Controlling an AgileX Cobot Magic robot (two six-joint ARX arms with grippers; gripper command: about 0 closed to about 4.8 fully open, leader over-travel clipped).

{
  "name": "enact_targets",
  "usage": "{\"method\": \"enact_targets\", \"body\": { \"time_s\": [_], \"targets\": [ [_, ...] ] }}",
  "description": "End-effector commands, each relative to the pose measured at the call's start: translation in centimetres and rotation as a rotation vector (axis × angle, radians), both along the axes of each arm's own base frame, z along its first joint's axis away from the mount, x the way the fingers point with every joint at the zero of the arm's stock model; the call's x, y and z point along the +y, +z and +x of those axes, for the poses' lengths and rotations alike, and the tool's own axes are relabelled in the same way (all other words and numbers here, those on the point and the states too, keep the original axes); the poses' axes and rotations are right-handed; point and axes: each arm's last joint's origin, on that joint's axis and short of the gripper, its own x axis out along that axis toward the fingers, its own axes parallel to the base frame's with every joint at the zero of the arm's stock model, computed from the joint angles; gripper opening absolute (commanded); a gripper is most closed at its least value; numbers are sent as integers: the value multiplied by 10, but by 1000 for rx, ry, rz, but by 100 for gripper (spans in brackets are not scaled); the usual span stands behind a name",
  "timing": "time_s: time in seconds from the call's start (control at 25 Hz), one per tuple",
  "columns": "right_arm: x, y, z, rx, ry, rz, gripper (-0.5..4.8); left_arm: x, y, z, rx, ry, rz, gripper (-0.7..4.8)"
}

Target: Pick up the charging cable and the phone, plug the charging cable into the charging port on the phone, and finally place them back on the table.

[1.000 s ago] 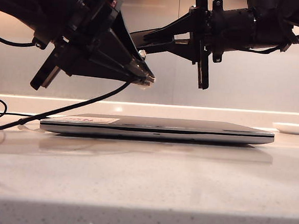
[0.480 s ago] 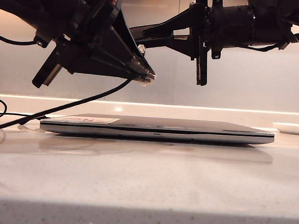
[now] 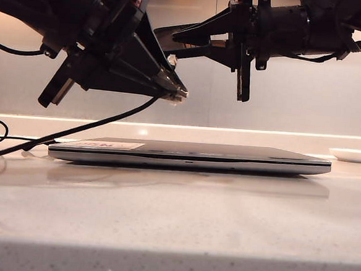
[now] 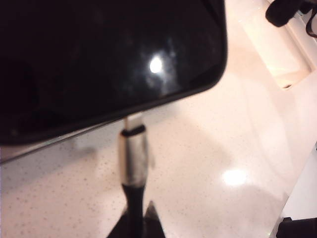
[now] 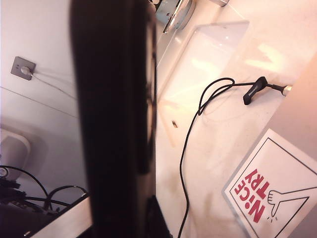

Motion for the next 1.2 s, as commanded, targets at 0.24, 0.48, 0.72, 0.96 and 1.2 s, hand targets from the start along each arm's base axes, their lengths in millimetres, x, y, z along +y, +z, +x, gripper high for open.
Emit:
{"method": "enact_targets", "body": {
  "time_s": [0.24, 0.48, 0.72, 0.96, 1.2],
  "targets": [
    [-1, 7, 0, -50, 7, 21, -6, -1, 4, 1, -26, 10, -26, -6],
    [-4, 9, 3, -44, -36, 32, -6, -1, 4, 1, -25, 10, -26, -6],
    [-4, 10, 3, -47, -67, 32, -6, -1, 4, 1, -26, 10, -26, -6],
    [-4, 10, 3, -36, -55, 39, -6, -1, 4, 1, -26, 10, -26, -6],
    [-4, 10, 2, -33, -22, 39, -6, -1, 4, 1, -28, 9, -25, -6]
  ]
}}
